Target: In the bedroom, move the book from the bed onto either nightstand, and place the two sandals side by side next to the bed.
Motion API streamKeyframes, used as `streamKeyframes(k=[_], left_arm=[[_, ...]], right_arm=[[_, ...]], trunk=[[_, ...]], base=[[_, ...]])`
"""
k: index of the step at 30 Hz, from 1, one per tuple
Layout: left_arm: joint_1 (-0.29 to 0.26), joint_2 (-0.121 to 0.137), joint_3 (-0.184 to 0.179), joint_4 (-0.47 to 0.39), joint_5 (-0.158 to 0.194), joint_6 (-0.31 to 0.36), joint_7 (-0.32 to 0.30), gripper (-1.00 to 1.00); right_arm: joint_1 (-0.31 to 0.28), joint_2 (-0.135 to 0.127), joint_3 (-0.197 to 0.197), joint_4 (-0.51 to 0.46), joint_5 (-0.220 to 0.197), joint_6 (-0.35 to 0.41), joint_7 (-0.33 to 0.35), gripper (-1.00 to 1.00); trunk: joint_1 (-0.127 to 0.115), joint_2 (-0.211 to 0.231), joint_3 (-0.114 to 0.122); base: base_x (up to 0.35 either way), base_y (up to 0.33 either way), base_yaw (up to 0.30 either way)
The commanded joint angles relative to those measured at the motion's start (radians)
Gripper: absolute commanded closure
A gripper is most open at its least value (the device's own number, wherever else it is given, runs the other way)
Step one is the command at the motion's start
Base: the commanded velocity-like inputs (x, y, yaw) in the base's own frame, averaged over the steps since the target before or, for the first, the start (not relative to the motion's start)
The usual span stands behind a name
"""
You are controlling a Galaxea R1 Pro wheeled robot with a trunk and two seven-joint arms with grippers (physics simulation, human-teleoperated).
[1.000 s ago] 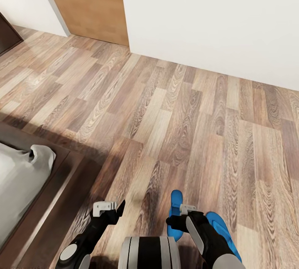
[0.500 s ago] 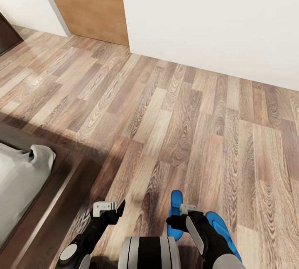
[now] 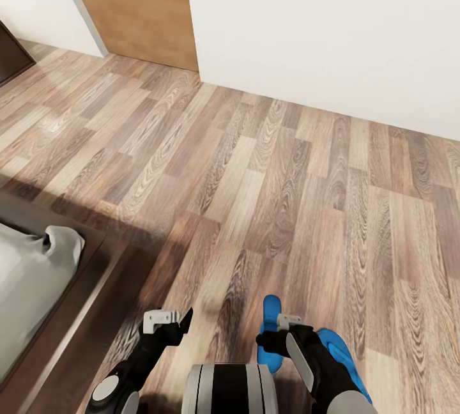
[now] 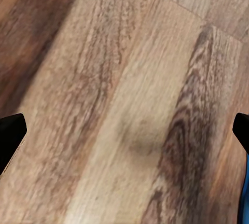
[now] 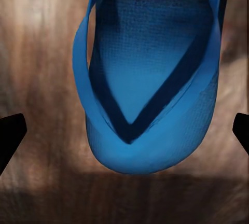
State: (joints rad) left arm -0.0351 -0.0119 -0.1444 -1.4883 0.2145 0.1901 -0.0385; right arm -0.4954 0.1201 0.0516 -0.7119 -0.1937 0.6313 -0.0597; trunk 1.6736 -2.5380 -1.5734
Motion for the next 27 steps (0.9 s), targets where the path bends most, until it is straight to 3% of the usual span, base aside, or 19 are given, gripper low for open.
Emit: streamKeyframes(k=[1, 21, 27], left_arm=[[0.0, 0.0, 0.001, -0.001, 0.009, 0.006, -0.003, -1.0], [0.0, 0.0, 0.0, -0.001, 0.009, 0.006, -0.003, -1.0], [0.0, 0.0, 0.001, -0.001, 0.009, 0.006, -0.003, -1.0]], right_arm=[[0.0, 0.0, 0.003, -0.001, -0.009, 0.004, -0.006, -1.0], [0.0, 0.0, 0.002, -0.001, -0.009, 0.004, -0.006, -1.0], [0.0, 0.0, 0.002, -0.001, -0.009, 0.004, -0.006, -1.0]], trunk=[[0.0, 0.0, -0.001], [0.0, 0.0, -0.001], [0.003, -0.002, -0.024]], base=[[0.186, 0.0, 0.0], [0.024, 0.0, 0.0], [0.0, 0.0, 0.0]])
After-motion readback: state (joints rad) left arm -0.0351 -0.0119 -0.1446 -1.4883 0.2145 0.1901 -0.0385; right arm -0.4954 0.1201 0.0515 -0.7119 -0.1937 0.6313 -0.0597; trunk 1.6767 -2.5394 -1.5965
